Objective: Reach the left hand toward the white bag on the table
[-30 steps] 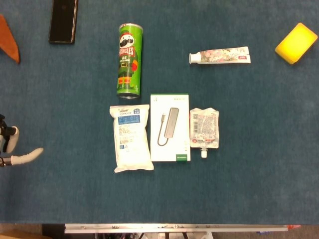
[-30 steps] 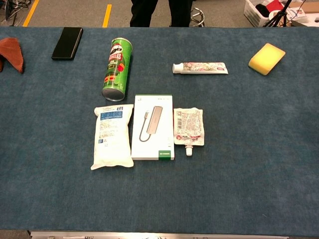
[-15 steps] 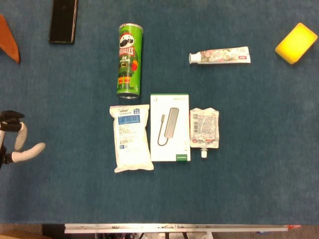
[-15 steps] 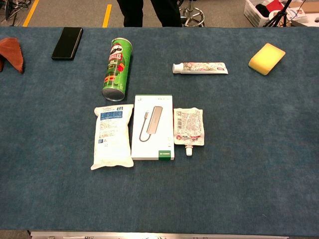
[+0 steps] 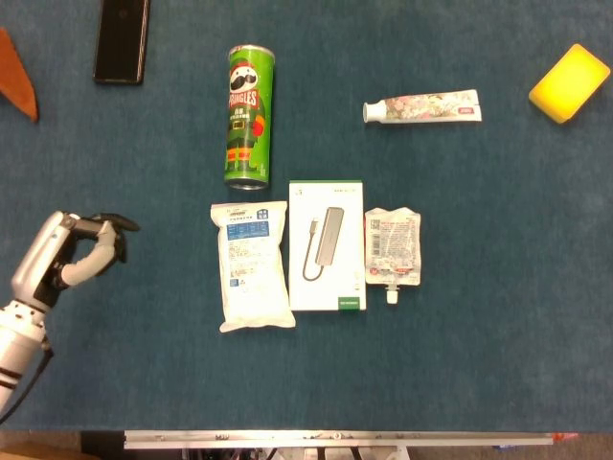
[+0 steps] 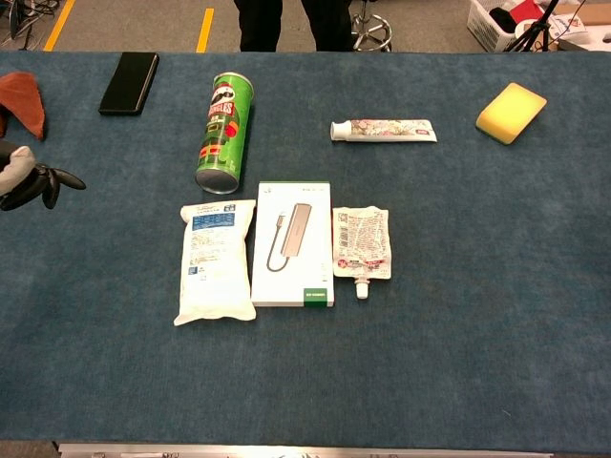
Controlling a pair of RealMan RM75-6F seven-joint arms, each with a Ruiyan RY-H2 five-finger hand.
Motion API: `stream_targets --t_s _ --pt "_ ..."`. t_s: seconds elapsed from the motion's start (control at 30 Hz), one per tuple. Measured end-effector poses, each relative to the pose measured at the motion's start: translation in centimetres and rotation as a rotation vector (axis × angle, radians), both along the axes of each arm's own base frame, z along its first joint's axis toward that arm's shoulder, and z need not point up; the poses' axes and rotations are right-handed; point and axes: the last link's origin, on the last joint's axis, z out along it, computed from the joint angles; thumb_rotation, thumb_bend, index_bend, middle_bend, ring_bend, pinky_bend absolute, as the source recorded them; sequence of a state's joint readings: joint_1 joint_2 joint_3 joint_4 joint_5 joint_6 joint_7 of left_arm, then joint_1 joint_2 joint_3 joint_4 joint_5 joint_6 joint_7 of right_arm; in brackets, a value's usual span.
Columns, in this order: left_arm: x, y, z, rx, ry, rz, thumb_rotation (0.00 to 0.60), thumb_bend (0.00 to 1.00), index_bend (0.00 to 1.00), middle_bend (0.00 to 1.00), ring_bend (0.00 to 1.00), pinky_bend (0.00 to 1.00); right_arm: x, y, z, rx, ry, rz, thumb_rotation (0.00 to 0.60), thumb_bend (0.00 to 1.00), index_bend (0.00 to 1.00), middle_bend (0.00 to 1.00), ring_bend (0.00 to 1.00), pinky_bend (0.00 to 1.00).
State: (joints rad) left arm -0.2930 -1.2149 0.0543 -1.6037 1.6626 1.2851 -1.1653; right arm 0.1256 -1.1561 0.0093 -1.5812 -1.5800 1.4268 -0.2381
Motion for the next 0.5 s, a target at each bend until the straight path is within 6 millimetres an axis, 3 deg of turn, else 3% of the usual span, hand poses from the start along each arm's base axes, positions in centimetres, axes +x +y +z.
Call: stream_targets --t_s 0.5 --pt "2.0 1.5 -1.5 -0.256 -0.331 0.002 0.122 0.00 0.93 0.89 0.62 0.34 0.0 0.0 0.0 0.007 -0.003 -0.001 0.600 0.00 0.37 0.34 0.17 0.00"
